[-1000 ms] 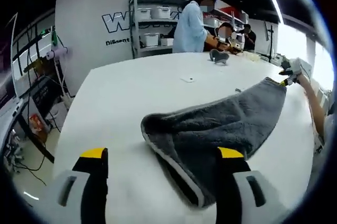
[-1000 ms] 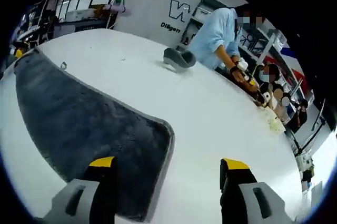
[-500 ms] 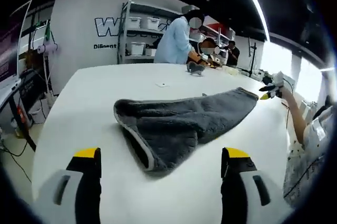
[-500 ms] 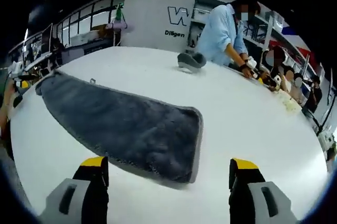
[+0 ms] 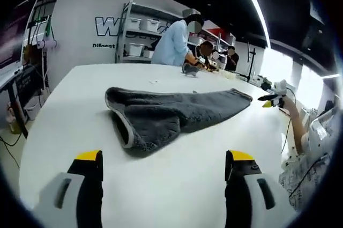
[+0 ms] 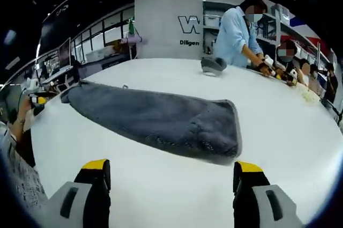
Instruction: Fold the towel on the table until its edges align and the towel forms a compact rectangular stack.
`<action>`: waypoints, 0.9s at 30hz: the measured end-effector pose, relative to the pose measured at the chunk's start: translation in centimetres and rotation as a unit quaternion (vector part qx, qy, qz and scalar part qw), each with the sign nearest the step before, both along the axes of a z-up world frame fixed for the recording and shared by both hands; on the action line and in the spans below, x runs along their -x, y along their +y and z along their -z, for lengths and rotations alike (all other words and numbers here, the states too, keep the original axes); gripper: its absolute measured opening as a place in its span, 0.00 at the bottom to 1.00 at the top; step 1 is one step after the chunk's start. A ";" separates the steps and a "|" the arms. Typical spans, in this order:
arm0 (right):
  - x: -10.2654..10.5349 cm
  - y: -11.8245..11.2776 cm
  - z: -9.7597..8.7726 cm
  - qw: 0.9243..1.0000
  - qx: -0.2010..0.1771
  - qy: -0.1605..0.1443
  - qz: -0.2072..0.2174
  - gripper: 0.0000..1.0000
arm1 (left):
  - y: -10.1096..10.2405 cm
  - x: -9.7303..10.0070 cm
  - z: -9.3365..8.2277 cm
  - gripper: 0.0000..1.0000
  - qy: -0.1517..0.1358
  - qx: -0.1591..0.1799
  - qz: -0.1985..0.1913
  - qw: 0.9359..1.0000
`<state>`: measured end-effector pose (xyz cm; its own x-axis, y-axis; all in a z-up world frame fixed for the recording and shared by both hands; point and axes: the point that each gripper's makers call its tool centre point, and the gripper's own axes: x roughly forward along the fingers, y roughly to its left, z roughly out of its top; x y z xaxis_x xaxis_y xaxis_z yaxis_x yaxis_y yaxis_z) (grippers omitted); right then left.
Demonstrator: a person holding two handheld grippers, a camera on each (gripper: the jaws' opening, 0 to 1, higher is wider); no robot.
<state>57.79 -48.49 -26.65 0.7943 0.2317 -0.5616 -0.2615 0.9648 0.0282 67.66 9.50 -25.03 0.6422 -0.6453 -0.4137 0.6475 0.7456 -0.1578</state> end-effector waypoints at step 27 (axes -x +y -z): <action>0.7 3.1 0.1 0.999 -0.024 0.003 -0.028 0.97 | -1.3 -2.7 1.2 0.77 -0.013 -0.039 0.041 0.998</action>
<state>57.04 -45.40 -26.74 0.7754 0.3030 -0.5540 -0.3156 0.9459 0.0756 70.41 8.23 -26.27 0.6000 -0.6626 -0.4483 0.7102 0.6991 -0.0829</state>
